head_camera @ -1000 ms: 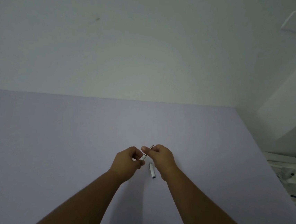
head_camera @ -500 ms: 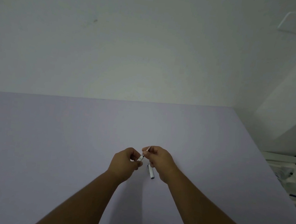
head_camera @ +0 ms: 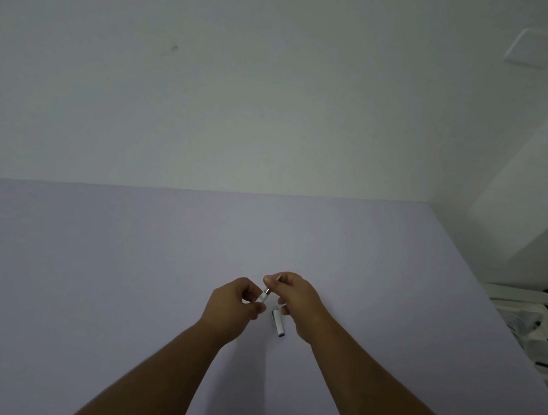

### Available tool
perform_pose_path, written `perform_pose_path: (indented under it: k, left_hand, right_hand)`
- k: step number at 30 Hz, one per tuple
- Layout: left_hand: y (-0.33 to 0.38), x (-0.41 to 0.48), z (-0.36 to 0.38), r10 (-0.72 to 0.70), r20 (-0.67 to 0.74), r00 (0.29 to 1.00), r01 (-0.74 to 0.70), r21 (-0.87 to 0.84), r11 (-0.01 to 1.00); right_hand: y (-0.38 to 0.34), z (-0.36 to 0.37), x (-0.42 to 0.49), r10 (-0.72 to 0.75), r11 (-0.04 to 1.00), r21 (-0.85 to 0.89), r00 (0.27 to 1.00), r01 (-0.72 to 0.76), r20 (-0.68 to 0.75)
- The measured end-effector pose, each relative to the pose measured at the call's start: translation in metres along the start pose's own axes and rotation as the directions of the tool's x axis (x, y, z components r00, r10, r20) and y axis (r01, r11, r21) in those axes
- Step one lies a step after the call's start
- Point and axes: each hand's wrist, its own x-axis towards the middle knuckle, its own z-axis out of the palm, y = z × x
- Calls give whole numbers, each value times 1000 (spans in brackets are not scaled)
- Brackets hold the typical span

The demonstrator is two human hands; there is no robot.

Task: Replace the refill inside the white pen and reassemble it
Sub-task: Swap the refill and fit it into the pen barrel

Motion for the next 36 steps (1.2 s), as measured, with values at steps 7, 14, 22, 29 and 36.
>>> perform_pose_path:
  k: [7,14,22,29,36]
  left_hand:
    - [0,-1,-1,12,0,1000,-12,40,999]
    - [2,-1,0,13,-5,1000,-13,39,999]
    - [5,0,-1,8,-10,1000,-8,34,999]
    - [3,3,2,9,-8,1000,-8,44,999]
    - [0,4,8,47,-74,996,-40,101,994]
  right_hand:
    - [0,2,-2,-10,993,-118,999,4,-50]
    - [1,4,-1,-2,995,-100,999,-2,-43]
    - [3,1,0,-14,1000,-7,999,14,-30]
    - [6,-2,3,-15,996,82,1000,15,-7]
    - [5,5,10,97,994,-34,990,-101,-106]
